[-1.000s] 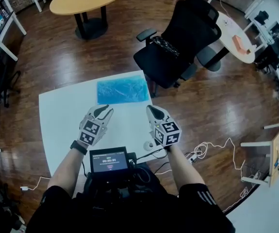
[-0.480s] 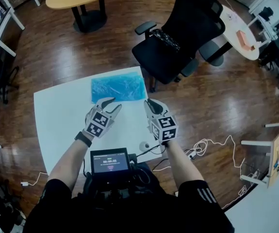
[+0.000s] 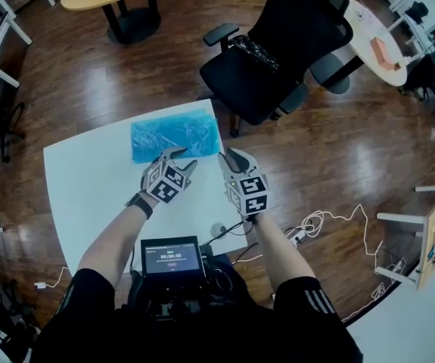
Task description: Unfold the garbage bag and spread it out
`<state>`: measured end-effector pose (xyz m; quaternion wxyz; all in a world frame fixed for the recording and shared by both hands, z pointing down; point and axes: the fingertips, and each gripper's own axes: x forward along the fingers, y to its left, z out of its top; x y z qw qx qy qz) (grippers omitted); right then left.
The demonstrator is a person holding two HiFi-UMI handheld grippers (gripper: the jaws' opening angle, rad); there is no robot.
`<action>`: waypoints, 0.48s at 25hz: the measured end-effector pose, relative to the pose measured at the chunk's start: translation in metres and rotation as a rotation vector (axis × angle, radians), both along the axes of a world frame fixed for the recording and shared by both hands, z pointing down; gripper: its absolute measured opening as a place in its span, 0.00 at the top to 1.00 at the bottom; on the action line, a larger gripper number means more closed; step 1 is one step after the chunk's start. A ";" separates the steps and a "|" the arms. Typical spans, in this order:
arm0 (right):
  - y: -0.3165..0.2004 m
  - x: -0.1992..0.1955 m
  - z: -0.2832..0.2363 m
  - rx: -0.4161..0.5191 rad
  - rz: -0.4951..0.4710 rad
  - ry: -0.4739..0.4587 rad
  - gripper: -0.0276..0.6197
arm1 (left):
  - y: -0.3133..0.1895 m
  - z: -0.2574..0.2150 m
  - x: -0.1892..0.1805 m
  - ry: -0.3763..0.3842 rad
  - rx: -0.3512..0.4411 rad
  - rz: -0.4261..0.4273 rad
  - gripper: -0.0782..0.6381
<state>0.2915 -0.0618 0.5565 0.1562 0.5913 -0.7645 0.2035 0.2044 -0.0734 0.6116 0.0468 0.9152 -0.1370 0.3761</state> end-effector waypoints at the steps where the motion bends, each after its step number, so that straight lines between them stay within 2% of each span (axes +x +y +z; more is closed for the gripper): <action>1: -0.001 0.003 0.006 -0.006 0.004 -0.004 0.78 | 0.000 0.008 0.005 -0.022 0.001 0.011 0.64; 7: -0.005 0.015 0.039 -0.064 0.024 -0.029 0.78 | -0.002 0.057 0.033 -0.149 0.004 0.075 0.64; 12: -0.008 0.024 0.065 -0.111 0.026 -0.023 0.78 | -0.002 0.090 0.046 -0.219 -0.019 0.107 0.64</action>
